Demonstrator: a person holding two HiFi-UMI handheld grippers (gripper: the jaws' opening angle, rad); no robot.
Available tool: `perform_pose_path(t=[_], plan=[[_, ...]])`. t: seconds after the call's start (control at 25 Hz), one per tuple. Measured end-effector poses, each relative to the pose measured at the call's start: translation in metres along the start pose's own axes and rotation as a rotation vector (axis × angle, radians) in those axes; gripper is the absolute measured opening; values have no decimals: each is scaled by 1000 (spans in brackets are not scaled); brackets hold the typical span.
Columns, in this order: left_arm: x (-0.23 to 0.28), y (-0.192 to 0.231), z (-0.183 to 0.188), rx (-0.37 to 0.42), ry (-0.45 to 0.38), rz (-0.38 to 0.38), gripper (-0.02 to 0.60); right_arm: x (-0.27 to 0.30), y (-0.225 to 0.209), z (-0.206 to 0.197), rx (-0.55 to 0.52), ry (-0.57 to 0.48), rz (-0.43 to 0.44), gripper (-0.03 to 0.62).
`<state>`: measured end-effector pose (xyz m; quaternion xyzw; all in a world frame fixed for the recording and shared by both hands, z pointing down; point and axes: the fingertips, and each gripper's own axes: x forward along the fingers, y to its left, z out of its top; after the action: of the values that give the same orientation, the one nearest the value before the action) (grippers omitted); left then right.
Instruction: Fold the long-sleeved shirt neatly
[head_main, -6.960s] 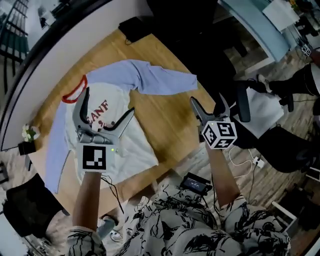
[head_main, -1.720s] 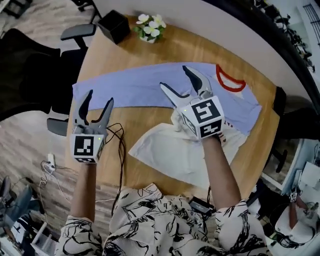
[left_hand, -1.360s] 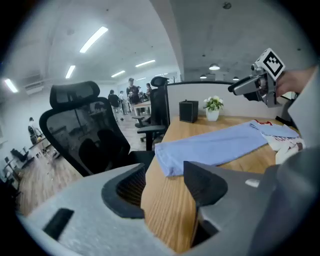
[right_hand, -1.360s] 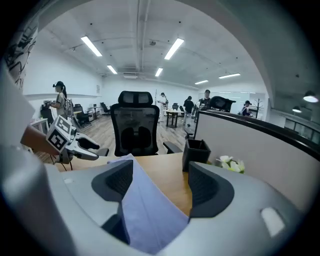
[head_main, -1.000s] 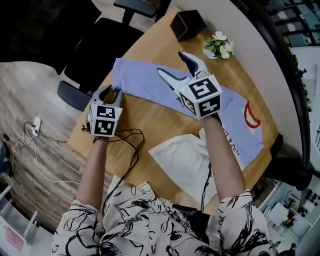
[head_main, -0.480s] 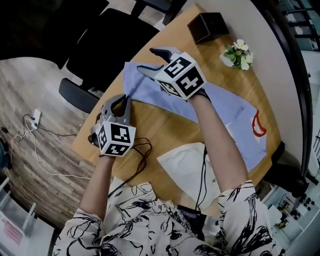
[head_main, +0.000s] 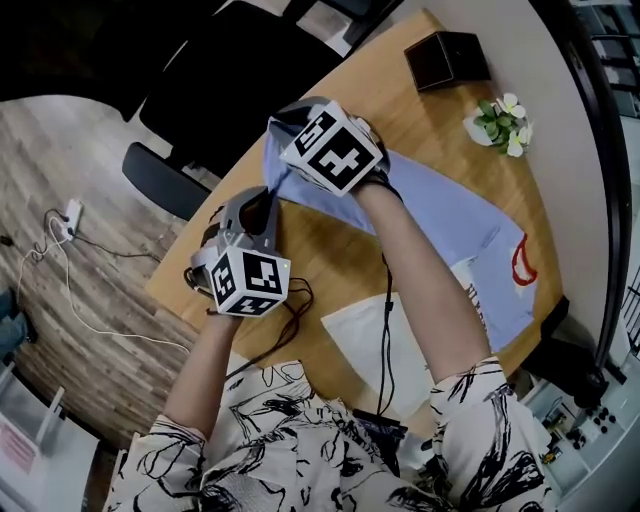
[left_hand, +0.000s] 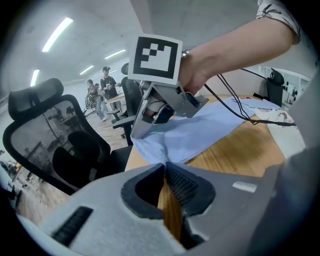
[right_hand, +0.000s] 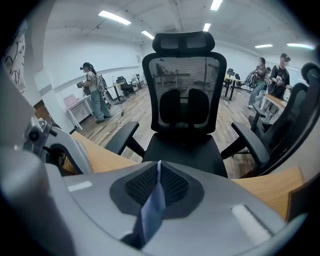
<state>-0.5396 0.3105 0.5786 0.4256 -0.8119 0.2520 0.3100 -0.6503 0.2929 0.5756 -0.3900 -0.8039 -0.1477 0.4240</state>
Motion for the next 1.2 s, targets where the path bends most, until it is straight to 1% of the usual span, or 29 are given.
perform_pose_path(t=[0.04,0.12,0.24,0.32,0.4,0.56,0.68,0.8,0.88,1.04,1.2], plan=[[2,3,1,-6,3,-3,26,1,-3,1,17,-10,4,28],[2,8,8,-24,-9,-10,26,-3,-10,3,61,-49,6,25],[-8,6,35,-30,-60,-15,26,-35,-23,8,140,-157,-15,23],[-19,-1,61,-16,-111,-15,26,-71,-33,11,184,-242,-47,24],[-33,-9,94,-1,-176,-19,26,-117,-39,12,206,-322,-95,23],[-70,-40,167,63,-297,-25,26,-224,-42,4,194,-456,-213,23],[-91,-81,218,118,-376,-60,26,-306,-40,-19,193,-540,-302,23],[-106,-137,261,168,-443,-110,26,-379,-35,-53,206,-600,-390,23],[-116,-177,283,209,-473,-133,26,-419,-30,-78,224,-628,-442,23],[-129,-261,320,269,-512,-192,26,-495,-17,-139,269,-667,-561,23],[-135,-347,338,304,-523,-263,26,-557,6,-207,317,-674,-661,23]])
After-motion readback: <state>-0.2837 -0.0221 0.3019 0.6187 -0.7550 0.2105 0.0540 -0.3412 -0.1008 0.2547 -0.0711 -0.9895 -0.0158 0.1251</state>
